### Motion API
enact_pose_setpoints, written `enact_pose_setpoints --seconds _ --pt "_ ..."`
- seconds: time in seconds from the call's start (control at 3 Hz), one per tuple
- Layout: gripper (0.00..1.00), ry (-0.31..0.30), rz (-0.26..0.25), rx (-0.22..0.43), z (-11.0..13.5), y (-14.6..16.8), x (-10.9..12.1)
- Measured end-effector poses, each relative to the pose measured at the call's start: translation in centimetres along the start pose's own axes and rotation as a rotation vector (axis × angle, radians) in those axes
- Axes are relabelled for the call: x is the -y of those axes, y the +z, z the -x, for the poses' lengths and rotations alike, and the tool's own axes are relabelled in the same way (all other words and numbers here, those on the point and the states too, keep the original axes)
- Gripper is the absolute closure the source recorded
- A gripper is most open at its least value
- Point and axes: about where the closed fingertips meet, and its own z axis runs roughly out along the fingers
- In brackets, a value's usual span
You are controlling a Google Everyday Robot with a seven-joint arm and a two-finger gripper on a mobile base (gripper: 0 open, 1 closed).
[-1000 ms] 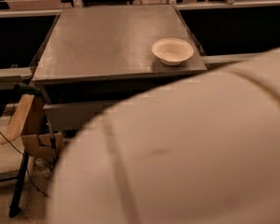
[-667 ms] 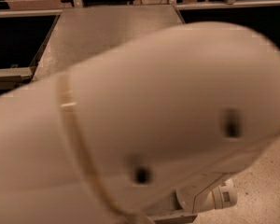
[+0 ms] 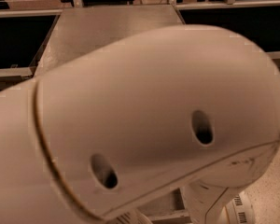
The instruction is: Pick apple from bottom drawer and place on counter
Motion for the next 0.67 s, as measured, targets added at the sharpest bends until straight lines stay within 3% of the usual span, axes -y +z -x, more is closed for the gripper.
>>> enact_pose_setpoints --seconds 0.33,0.67 --pt "1.0 0.007 -0.021 0.025 -0.5 0.3 -0.2" --pt "1.0 -0.09 -0.141 0.185 2.4 1.4 3.1"
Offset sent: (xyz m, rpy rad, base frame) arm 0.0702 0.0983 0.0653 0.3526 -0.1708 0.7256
